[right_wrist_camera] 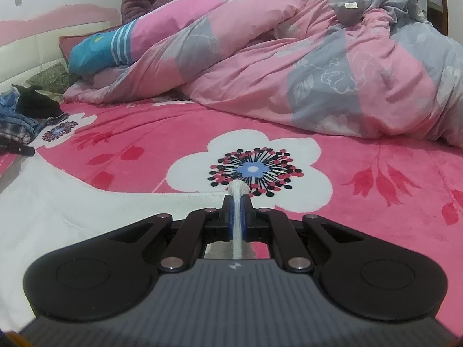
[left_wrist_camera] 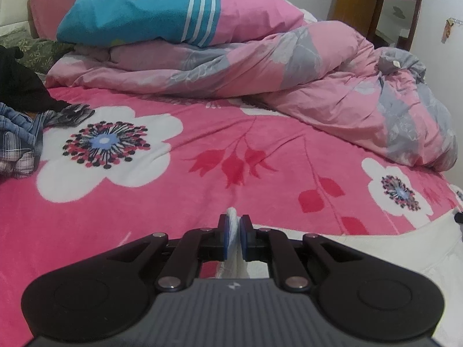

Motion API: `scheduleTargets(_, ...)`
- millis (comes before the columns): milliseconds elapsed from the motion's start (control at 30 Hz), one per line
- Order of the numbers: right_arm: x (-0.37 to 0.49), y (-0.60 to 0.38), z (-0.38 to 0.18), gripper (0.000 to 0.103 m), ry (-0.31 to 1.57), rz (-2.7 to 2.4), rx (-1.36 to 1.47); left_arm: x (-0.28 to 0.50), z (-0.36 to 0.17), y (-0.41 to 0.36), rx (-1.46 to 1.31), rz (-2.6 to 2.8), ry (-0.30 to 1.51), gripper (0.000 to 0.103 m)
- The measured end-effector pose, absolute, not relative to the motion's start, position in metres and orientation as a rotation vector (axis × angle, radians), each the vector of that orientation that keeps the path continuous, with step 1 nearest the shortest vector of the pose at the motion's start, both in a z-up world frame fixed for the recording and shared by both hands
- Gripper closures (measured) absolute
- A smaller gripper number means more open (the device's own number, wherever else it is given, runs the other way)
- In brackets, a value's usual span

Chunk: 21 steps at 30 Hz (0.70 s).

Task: Fold clothes
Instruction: 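Lift the pinched hem with both grippers and fold it over the sweatshirt body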

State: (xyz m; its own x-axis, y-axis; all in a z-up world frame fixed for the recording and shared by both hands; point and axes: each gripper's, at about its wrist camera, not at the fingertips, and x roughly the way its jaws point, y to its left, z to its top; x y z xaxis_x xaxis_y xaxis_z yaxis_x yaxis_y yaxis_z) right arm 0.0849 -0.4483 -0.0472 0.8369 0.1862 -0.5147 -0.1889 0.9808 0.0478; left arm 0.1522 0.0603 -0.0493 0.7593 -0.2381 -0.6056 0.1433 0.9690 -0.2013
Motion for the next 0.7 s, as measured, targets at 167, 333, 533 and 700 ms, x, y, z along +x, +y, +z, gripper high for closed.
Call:
scheduleTargets(167,0.097,-0.452,-0.07,0.1,0.604,0.2,0.021,0.165,-0.066,0.059,-0.13,-0.205,0.785,0.085)
scheduleTargets(333,0.101,-0.464,-0.088,0.077,0.66,0.157,0.123,0.159,-0.057,0.064,-0.136,-0.132,0.798,0.048)
scheduleTargets(533,0.063,-0.471,-0.049,0.075,0.574,0.131,0.214,0.113,-0.007,0.06,-0.125,-0.151,0.711,0.036)
scheduleTargets(700,0.01,-0.466,-0.007,0.077,0.487,0.139,0.23,0.054,0.023,0.044,-0.112,-0.254,0.675,0.031)
